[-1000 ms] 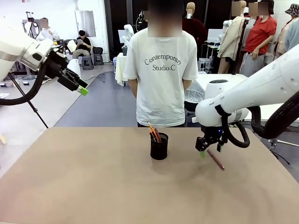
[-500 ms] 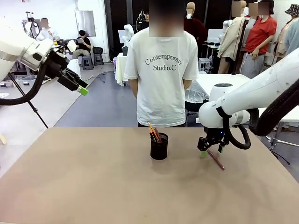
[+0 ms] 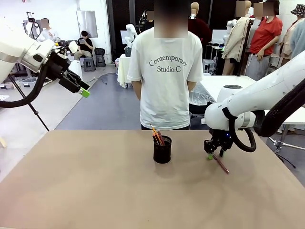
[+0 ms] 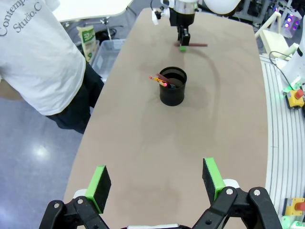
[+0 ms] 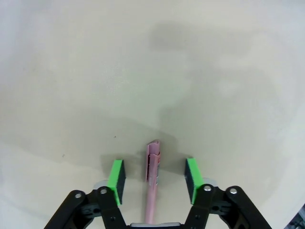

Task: Place the pens into the pen holder.
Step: Pick up a writing instrument from the table and place it into the Pen holder.

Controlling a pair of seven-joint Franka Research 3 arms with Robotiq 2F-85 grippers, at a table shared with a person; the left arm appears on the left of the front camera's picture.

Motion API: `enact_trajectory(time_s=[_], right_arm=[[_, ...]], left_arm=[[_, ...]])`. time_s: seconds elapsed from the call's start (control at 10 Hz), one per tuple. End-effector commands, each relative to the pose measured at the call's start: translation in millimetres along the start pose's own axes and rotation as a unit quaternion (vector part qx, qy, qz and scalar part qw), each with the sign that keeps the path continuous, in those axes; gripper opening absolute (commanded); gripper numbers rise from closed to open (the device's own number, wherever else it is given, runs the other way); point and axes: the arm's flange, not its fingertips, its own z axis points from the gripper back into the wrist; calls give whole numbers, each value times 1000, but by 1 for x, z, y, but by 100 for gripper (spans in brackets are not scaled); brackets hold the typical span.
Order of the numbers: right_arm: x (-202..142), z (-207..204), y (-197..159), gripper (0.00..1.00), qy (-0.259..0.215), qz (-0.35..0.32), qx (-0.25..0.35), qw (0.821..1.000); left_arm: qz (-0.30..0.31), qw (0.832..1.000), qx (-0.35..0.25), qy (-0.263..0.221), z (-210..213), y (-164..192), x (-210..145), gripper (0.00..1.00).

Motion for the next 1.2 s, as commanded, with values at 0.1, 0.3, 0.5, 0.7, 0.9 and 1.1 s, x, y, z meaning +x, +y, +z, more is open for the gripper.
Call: enact_trajectory(time_s=[0.1, 0.3, 0.5, 0.7, 0.9, 1.1], right_arm=[[1, 2, -2, 0, 6, 8, 8, 1000], [1, 3, 1, 0, 19, 9, -2, 1000], [2, 6, 5, 0, 33, 14, -1, 999], [2, 17, 9, 0, 45, 22, 13, 999], [4, 49, 8, 0, 33, 33, 43, 998], [6, 87, 15, 0, 32, 41, 87, 995]], left_arm=[[-6, 1000, 2, 1, 2, 2, -1, 100], [-6, 1000, 2, 1, 2, 2, -1, 100], [-6, 1000, 2, 1, 2, 2, -1, 100], [-6, 1000, 2, 1, 2, 2, -1, 100], [-6, 1000, 2, 1, 2, 2, -1, 100], [-6, 1000, 2, 1, 2, 2, -1, 100]])
